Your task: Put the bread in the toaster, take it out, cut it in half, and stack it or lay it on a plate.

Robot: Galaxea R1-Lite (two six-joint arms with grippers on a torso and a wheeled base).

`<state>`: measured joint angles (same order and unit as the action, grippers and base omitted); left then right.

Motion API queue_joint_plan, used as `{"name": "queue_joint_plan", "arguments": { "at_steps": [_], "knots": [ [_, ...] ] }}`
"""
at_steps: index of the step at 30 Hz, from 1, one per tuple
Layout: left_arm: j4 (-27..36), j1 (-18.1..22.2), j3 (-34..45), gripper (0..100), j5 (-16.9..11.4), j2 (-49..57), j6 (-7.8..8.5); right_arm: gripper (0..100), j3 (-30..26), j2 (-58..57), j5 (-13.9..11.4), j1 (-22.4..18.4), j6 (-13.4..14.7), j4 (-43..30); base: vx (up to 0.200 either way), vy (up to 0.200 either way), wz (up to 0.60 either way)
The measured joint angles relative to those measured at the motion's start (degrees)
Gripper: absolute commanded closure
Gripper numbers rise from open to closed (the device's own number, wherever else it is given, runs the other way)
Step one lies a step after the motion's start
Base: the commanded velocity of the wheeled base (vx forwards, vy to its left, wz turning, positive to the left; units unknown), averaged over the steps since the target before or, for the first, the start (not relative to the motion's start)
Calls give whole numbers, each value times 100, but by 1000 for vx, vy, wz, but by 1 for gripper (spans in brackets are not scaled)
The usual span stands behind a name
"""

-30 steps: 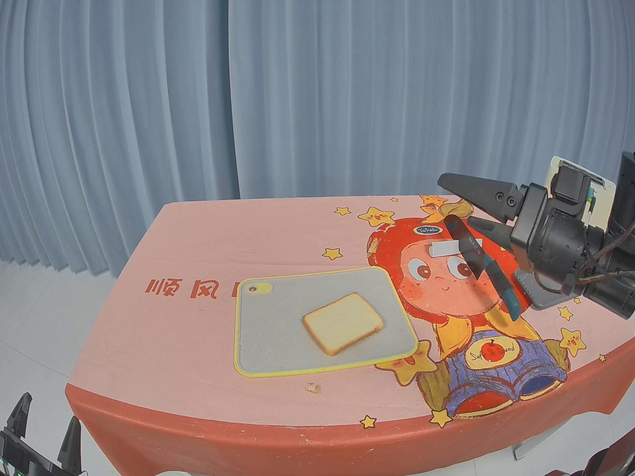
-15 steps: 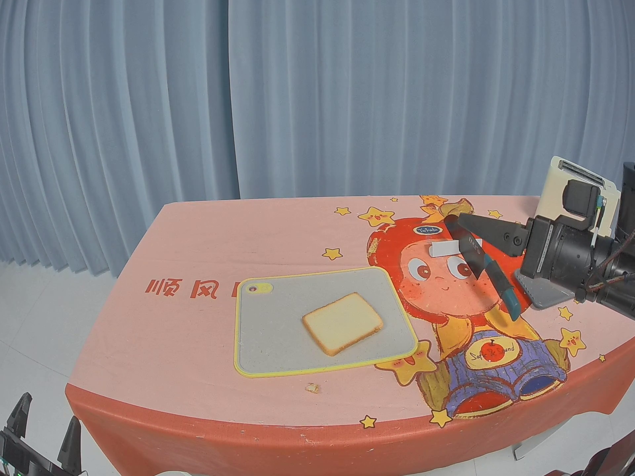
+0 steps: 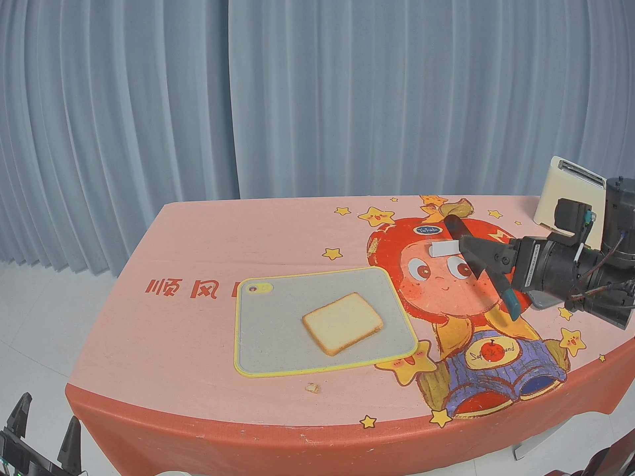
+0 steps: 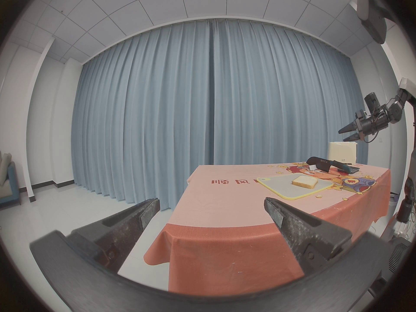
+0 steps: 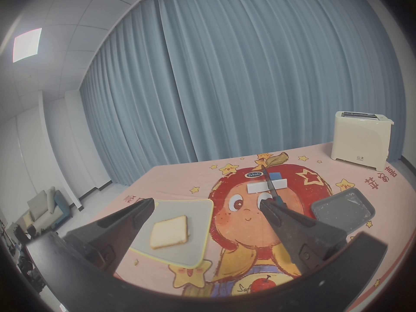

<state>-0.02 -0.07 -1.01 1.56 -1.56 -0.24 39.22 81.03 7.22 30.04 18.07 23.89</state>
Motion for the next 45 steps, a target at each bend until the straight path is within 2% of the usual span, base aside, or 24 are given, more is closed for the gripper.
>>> {"name": "queue_joint_plan", "arguments": {
  "at_steps": [11,17,24,33,39,45],
  "knots": [
    [0,-2,0,0,0,0,0,0,-171,271,-5,-293,-193,65,0,0,0],
    [0,-2,0,0,0,0,2,0,-85,312,-299,-535,-395,44,0,0,0],
    [0,-2,0,0,-1,0,2,0,540,541,-536,-1001,-512,98,0,0,0],
    [0,-2,0,0,-1,0,2,0,588,761,-486,-1089,-636,229,0,0,0],
    [-2,2,0,0,0,0,4,0,446,929,-506,-1111,-795,711,0,0,0],
    [0,-4,0,0,0,0,2,0,397,1119,-508,-1125,-802,752,0,0,0]
  ]
}}
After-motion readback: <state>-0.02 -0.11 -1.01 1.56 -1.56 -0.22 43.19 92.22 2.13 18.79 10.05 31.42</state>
